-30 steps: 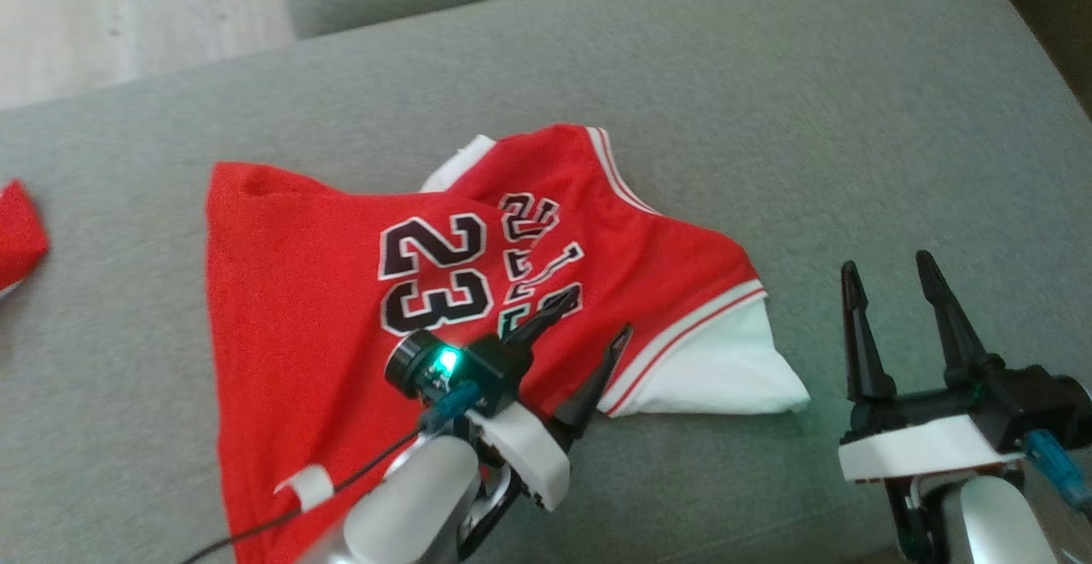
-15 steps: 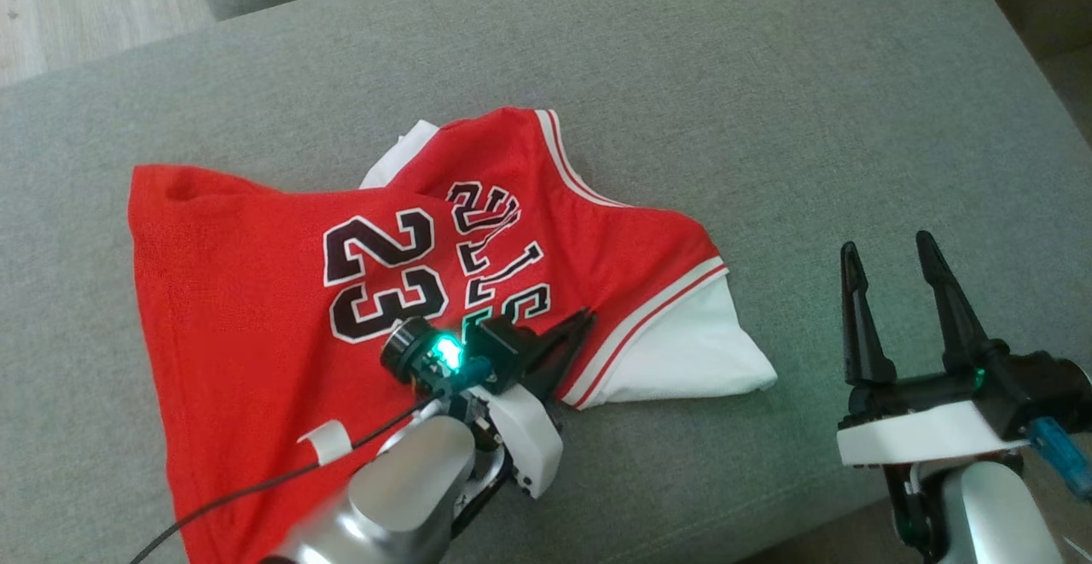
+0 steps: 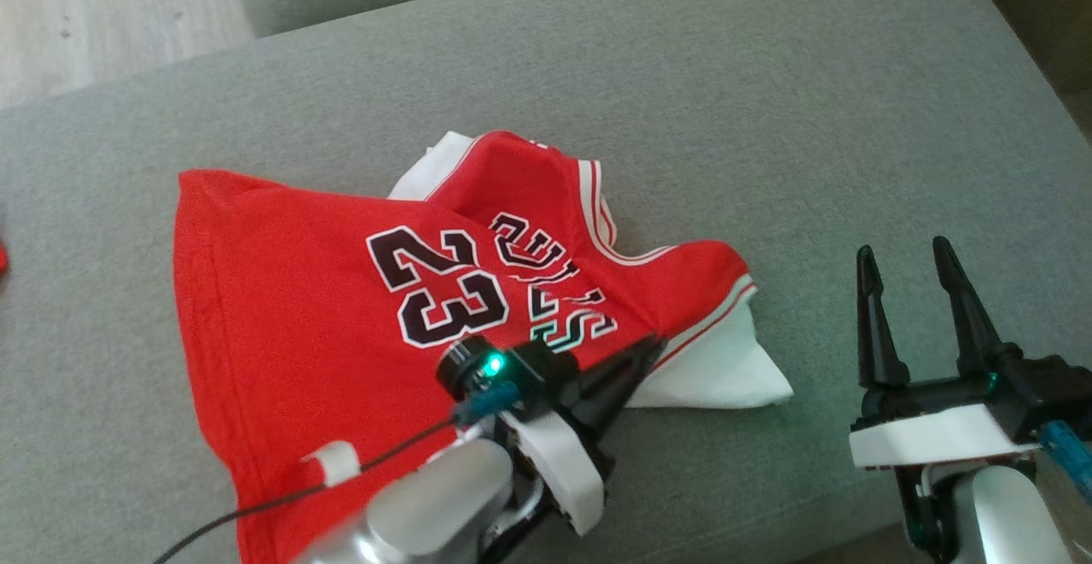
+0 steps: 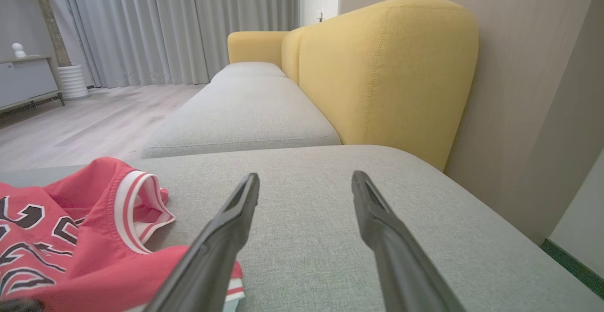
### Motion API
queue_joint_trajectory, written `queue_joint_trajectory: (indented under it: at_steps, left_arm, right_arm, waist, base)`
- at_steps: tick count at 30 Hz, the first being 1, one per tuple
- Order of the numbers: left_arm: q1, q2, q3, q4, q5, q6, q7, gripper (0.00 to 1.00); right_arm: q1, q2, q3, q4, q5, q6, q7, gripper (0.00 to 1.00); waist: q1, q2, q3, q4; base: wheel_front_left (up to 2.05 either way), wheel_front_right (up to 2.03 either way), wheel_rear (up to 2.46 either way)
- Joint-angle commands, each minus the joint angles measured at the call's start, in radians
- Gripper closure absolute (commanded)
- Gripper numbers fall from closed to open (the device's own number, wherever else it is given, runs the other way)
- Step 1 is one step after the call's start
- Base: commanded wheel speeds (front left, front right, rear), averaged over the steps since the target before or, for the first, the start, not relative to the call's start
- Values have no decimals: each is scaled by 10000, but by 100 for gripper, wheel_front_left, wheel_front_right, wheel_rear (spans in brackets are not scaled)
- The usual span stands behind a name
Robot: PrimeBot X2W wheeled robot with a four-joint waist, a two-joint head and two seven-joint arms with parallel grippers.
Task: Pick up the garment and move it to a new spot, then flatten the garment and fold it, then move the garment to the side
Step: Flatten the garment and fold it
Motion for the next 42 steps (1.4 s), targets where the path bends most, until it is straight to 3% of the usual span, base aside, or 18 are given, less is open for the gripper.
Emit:
queue_joint_trajectory:
  at_steps: [1, 9, 18, 19, 21, 23, 24, 25, 26, 33, 42]
  left_arm:
    - [-337, 230, 345, -547, -156, 18, -189, 100]
    - [-982, 402, 1809, -727, 341, 821, -408, 100]
    - [-1398, 314, 2772, 517, 1261, 941, -415, 99]
    - [-1419, 273, 2785, 665, 1390, 881, -415, 72]
    - [-1325, 100, 2792, 1012, 1633, 659, -416, 58]
    - [-1225, -2, 2774, 1207, 1778, 545, -416, 53]
    - [-1180, -47, 2778, 1288, 1847, 507, -416, 43]
    - [-1146, -85, 2773, 1375, 1926, 480, -416, 7]
    - [-1127, -117, 2767, 1438, 2023, 459, -416, 0]
    - [-775, -231, 3728, 884, 2364, 754, -417, 0]
    - [1283, 0, 5693, -1838, 2977, 1014, -417, 0]
  right_arm:
    - [-123, -66, 155, -298, -56, -9, -109, 0]
    - [-244, -66, 306, -314, -39, -9, -109, 0]
    - [-396, -66, 378, -283, 1, -9, -109, 0]
    - [-401, -66, 388, -269, 16, -9, -109, 0]
    - [-417, -66, 396, -252, 84, -9, -109, 0]
    - [-417, -66, 394, -246, 108, -9, -109, 0]
    - [-417, -66, 389, -246, 114, -9, -109, 0]
    - [-419, -66, 385, -246, 115, -9, -109, 0]
    - [-423, -66, 381, -248, 116, -9, -109, 0]
    - [-398, -66, 271, -272, 120, -9, -109, 0]
    - [-180, -66, -216, -272, -45, -9, -109, 0]
  waist:
    - [1, 0, -36, 85]
    - [1, 0, 92, 214]
    - [1, 0, 257, -30]
    - [1, 0, 272, -73]
    - [1, 0, 307, -148]
    - [1, 0, 321, -168]
    - [1, 0, 332, -170]
    - [1, 0, 346, -166]
    - [1, 0, 358, -158]
    - [1, 0, 287, 37]
    - [1, 0, -174, 783]
  base:
    - [0, 0, 0]
    - [0, 0, 0]
    - [0, 0, 0]
    - [0, 0, 0]
    - [0, 0, 0]
    - [0, 0, 0]
    - [0, 0, 0]
    - [0, 0, 0]
    - [0, 0, 0]
    - [0, 0, 0]
    - [0, 0, 0]
